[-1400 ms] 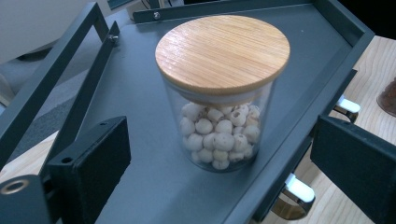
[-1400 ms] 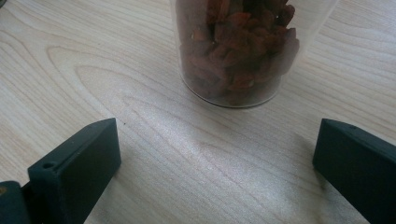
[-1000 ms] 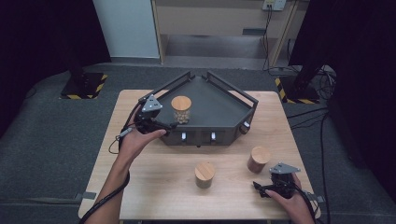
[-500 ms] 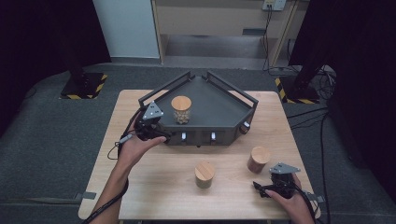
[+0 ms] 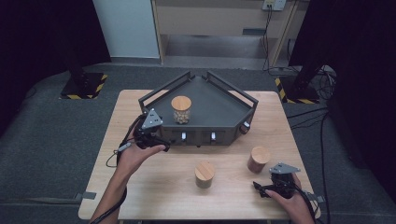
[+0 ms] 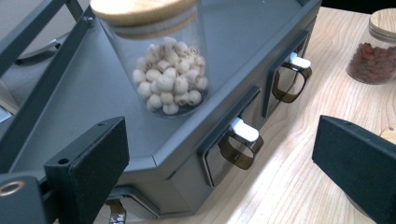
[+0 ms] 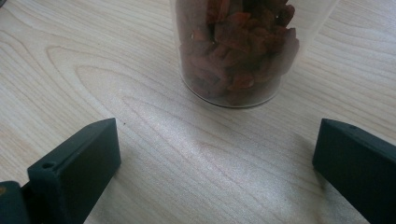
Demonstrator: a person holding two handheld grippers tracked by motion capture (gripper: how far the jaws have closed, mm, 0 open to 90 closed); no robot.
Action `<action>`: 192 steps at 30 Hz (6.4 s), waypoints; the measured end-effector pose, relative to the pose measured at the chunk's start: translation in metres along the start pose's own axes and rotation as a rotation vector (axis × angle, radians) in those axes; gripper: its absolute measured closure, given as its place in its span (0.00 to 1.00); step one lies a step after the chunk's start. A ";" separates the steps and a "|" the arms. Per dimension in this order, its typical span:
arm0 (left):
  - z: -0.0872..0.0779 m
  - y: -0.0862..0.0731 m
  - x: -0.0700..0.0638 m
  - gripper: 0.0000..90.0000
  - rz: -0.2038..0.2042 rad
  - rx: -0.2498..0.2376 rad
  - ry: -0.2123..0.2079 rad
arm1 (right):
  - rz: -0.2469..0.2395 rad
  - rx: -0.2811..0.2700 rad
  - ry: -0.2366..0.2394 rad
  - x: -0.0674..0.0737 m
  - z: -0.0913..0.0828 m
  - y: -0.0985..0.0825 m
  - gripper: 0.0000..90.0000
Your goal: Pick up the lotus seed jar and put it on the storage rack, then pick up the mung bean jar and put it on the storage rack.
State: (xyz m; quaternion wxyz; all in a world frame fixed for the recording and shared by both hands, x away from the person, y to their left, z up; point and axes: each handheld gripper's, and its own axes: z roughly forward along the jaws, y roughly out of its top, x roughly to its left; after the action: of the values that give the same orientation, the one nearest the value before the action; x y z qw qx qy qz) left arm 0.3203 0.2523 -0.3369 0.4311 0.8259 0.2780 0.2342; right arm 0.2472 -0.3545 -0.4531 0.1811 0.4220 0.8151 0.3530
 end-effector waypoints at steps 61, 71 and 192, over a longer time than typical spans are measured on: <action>-0.014 -0.120 -0.019 0.03 -0.156 0.133 0.069 | 0.000 0.000 0.000 0.000 0.000 0.000 0.01; -0.010 -0.127 -0.017 0.03 -0.180 0.164 0.066 | 0.000 0.000 0.000 0.000 0.000 0.000 0.01; -0.002 -0.130 -0.014 0.01 -0.224 0.229 0.064 | -0.199 -0.035 0.223 0.067 -0.002 0.045 0.05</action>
State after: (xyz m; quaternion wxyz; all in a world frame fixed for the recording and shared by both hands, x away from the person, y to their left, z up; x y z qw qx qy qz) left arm 0.2752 0.3064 -0.4476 0.3483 0.8256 0.4068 0.1777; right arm 0.2328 -0.2826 -0.4186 0.1309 0.2943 0.8616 0.3923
